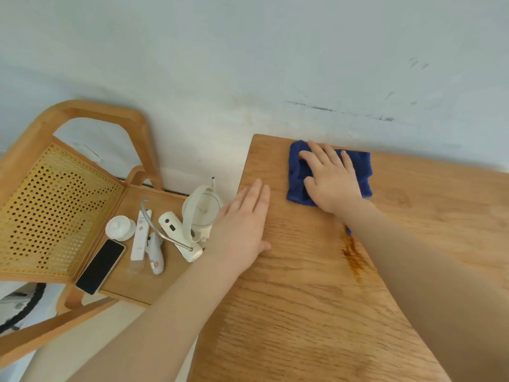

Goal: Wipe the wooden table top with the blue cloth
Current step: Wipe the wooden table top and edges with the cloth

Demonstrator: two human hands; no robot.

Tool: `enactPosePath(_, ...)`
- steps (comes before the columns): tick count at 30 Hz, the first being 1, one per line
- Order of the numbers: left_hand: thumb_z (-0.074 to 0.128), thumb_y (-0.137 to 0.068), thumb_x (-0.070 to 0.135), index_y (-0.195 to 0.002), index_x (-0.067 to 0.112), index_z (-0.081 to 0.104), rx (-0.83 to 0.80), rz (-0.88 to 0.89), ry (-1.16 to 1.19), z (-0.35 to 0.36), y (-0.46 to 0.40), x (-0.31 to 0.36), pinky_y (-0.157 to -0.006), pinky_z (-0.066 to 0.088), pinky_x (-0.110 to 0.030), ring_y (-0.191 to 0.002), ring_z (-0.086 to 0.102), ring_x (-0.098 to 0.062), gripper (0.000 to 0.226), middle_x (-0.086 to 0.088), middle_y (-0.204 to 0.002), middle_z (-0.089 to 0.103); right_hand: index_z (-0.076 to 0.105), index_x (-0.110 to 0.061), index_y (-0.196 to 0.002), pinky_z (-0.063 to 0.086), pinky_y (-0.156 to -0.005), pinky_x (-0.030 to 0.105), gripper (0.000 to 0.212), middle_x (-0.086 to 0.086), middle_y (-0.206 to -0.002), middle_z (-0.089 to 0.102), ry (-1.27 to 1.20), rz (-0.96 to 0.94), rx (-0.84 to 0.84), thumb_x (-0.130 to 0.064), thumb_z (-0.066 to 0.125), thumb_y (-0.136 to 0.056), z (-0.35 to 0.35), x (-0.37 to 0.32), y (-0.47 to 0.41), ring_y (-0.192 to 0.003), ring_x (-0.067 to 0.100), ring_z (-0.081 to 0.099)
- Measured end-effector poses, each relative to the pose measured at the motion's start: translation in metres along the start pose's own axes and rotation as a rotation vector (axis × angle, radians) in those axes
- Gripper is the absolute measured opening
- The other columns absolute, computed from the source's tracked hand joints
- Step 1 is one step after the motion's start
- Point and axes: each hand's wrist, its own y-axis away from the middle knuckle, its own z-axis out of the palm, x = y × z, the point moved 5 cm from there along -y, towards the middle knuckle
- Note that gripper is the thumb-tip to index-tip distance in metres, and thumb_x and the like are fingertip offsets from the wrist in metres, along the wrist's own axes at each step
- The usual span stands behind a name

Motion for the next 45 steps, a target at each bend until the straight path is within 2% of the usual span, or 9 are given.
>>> enactPosePath(4,0.055,-0.086,0.049,-0.149,0.016,-0.006,-0.052,0.023,0.020,0.005,0.004,0.018,-0.116,0.005,-0.031,-0.145,-0.005,-0.017,0.094,0.001,-0.158,-0.011,0.020,-0.027,-0.146,0.000,-0.116,0.047,0.055,-0.002,-0.158,0.005,0.029,0.049,-0.069,-0.019,0.033,-0.093,-0.010,0.025,-0.029,-0.145,0.022,0.001)
enactPosePath(7,0.056,-0.084,0.053,-0.149,0.019,-0.007,-0.130,-0.010,0.039,0.016,0.011,0.030,-0.116,0.010,-0.035,-0.145,-0.004,-0.020,0.097,-0.002,-0.158,-0.010,0.017,-0.028,-0.147,0.001,-0.116,0.048,0.056,-0.001,-0.159,0.002,0.095,-0.022,-0.071,-0.020,0.034,-0.094,-0.009,0.024,-0.002,-0.145,0.022,-0.001)
enactPosePath(12,0.060,-0.067,0.072,-0.149,0.018,-0.010,-0.223,-0.188,0.031,0.028,0.006,0.058,-0.116,0.004,-0.045,-0.143,-0.013,-0.035,0.120,-0.017,-0.154,-0.019,0.034,-0.032,-0.135,-0.007,-0.114,0.044,0.044,-0.011,-0.157,0.002,-0.036,-0.173,-0.132,-0.022,0.037,-0.092,-0.005,0.026,0.068,-0.144,0.015,-0.005)
enactPosePath(16,0.060,-0.057,0.079,-0.147,0.013,-0.014,-0.202,-0.278,-0.021,0.037,0.002,0.069,-0.115,-0.002,-0.049,-0.141,-0.017,-0.040,0.133,-0.022,-0.151,-0.024,0.043,-0.034,-0.124,-0.006,-0.114,0.043,0.028,-0.013,-0.156,0.011,-0.121,-0.199,-0.142,-0.036,0.035,-0.097,-0.007,0.044,0.042,-0.144,0.013,0.001)
enactPosePath(23,0.062,-0.054,0.077,-0.147,0.018,-0.016,-0.185,-0.305,0.004,0.038,0.002,0.067,-0.115,-0.004,-0.045,-0.141,-0.019,-0.035,0.135,-0.018,-0.152,-0.026,0.024,-0.032,-0.144,-0.001,-0.115,0.049,0.043,-0.003,-0.158,0.009,0.036,-0.014,-0.021,-0.033,0.024,-0.101,-0.014,0.072,-0.014,-0.145,0.023,0.005)
enactPosePath(33,0.067,-0.052,0.074,-0.148,0.020,-0.012,-0.159,-0.323,0.058,0.036,0.004,0.067,-0.115,-0.004,-0.044,-0.142,-0.018,-0.033,0.135,-0.015,-0.153,-0.024,0.017,-0.036,-0.146,-0.002,-0.114,0.049,0.072,-0.006,-0.158,0.001,0.191,-0.246,-0.129,-0.065,0.003,-0.082,-0.007,0.072,0.080,-0.145,0.022,0.000)
enactPosePath(36,0.066,-0.052,0.075,-0.148,0.021,-0.012,-0.153,-0.324,0.053,0.036,0.003,0.066,-0.115,-0.004,-0.044,-0.142,-0.018,-0.032,0.135,-0.014,-0.153,-0.024,0.016,-0.039,-0.146,-0.003,-0.114,0.048,0.059,-0.008,-0.158,0.000,0.139,-0.144,-0.102,-0.061,0.020,-0.092,-0.009,0.082,0.051,-0.145,0.020,-0.002)
enactPosePath(40,0.067,-0.051,0.075,-0.148,0.022,-0.012,-0.145,-0.327,0.048,0.038,0.001,0.064,-0.115,-0.004,-0.044,-0.142,-0.018,-0.032,0.136,-0.013,-0.154,-0.024,0.010,-0.038,-0.147,-0.004,-0.115,0.050,0.055,-0.006,-0.158,-0.003,0.120,0.074,-0.077,-0.056,0.020,-0.095,-0.011,0.090,0.017,-0.145,0.023,-0.006)
enactPosePath(45,0.067,-0.052,0.075,-0.148,0.021,-0.012,-0.133,-0.322,0.052,0.038,0.003,0.065,-0.115,-0.004,-0.044,-0.142,-0.018,-0.032,0.135,-0.013,-0.154,-0.024,0.007,-0.038,-0.147,-0.006,-0.113,0.051,0.058,-0.004,-0.158,-0.010,0.152,-0.008,-0.074,-0.058,0.019,-0.094,-0.006,0.066,0.064,-0.144,0.024,-0.008)
